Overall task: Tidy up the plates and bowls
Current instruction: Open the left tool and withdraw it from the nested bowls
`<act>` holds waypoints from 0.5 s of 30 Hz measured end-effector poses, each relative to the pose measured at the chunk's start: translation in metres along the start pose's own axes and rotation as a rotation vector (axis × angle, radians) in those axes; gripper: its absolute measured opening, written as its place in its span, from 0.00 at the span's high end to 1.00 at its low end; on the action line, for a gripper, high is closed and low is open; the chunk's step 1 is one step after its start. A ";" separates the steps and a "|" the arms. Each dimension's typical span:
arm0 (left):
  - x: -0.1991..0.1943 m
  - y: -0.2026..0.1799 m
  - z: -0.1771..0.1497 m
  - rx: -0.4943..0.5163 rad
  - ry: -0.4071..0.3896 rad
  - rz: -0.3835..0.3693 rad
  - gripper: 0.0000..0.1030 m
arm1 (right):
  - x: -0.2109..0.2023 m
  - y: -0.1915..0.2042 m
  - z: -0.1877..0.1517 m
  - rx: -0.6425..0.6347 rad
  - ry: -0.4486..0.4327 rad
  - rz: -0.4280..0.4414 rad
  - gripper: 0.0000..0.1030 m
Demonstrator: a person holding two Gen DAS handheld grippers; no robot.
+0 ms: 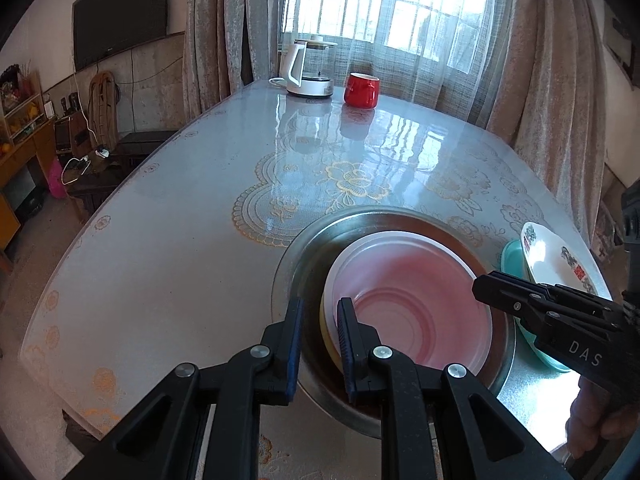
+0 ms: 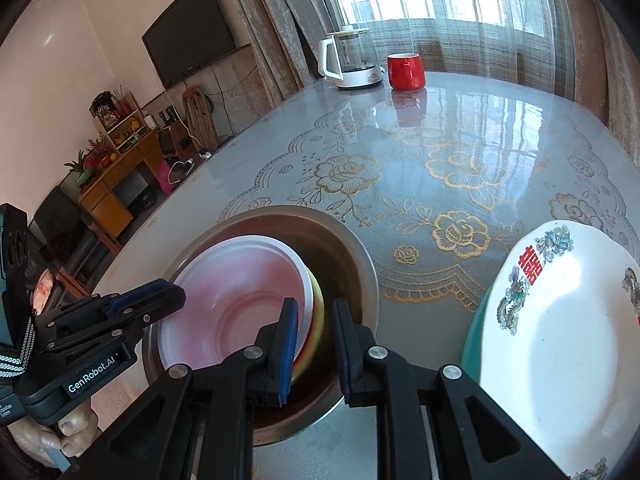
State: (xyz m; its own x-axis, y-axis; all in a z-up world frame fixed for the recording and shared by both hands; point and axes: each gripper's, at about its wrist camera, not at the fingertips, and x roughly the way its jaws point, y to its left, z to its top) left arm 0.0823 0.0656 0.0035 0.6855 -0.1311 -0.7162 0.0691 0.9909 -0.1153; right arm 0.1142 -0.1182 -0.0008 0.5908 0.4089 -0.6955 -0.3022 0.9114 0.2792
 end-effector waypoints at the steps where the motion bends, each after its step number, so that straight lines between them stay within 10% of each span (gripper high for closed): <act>1: -0.004 0.001 -0.001 -0.002 -0.011 -0.002 0.83 | -0.003 -0.001 -0.001 0.008 -0.006 0.005 0.83; 15: -0.010 -0.016 -0.018 0.094 -0.025 -0.020 0.83 | 0.001 0.017 -0.010 -0.070 -0.003 -0.050 0.84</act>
State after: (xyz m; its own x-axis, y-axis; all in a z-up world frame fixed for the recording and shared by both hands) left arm 0.0614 0.0506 -0.0004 0.7010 -0.1508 -0.6971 0.1496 0.9867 -0.0630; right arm 0.1019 -0.1027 -0.0031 0.6086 0.3632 -0.7055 -0.3237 0.9254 0.1972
